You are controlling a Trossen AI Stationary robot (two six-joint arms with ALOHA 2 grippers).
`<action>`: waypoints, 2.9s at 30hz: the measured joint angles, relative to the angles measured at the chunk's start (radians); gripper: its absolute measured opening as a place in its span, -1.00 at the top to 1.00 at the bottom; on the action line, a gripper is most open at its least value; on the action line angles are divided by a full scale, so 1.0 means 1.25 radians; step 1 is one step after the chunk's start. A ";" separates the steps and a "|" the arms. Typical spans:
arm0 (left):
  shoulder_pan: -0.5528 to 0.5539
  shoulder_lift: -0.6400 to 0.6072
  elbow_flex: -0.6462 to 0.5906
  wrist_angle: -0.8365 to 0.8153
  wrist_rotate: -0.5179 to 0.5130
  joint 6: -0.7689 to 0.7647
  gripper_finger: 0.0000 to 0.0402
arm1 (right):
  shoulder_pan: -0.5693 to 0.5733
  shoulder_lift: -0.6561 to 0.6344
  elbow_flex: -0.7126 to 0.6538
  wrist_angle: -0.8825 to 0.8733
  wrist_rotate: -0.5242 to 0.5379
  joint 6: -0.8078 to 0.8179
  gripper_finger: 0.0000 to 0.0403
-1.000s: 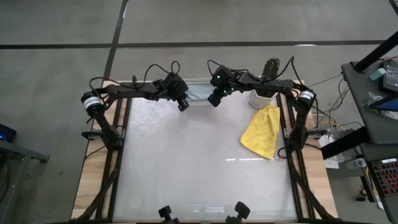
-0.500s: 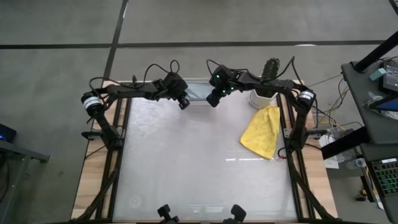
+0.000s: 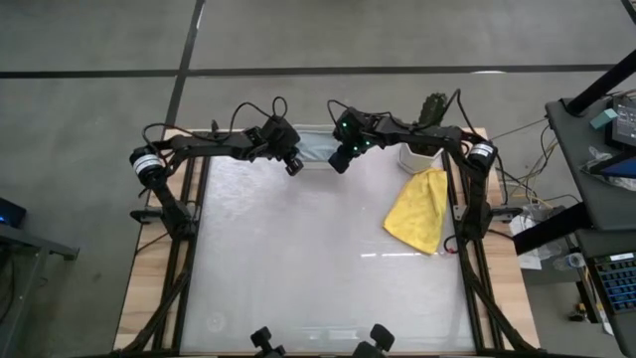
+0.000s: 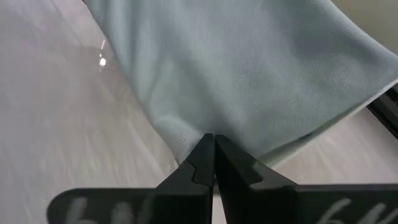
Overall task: Fold microfiber towels
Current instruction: Put the light blue cloth into the bin
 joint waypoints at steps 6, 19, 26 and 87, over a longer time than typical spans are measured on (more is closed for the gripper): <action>0.000 -0.003 0.004 -0.003 0.001 0.000 0.96 | 0.000 -0.015 0.023 -0.037 0.001 -0.015 0.96; 0.004 -0.107 0.004 0.013 -0.002 0.031 0.96 | 0.000 -0.018 0.101 -0.109 0.013 -0.054 0.96; 0.014 -0.067 0.004 0.123 -0.002 0.049 0.96 | -0.016 -0.018 0.116 -0.086 0.114 -0.073 0.96; 0.008 -0.038 0.021 -0.063 0.132 0.094 0.96 | 0.016 -0.006 0.113 -0.129 0.000 -0.092 0.96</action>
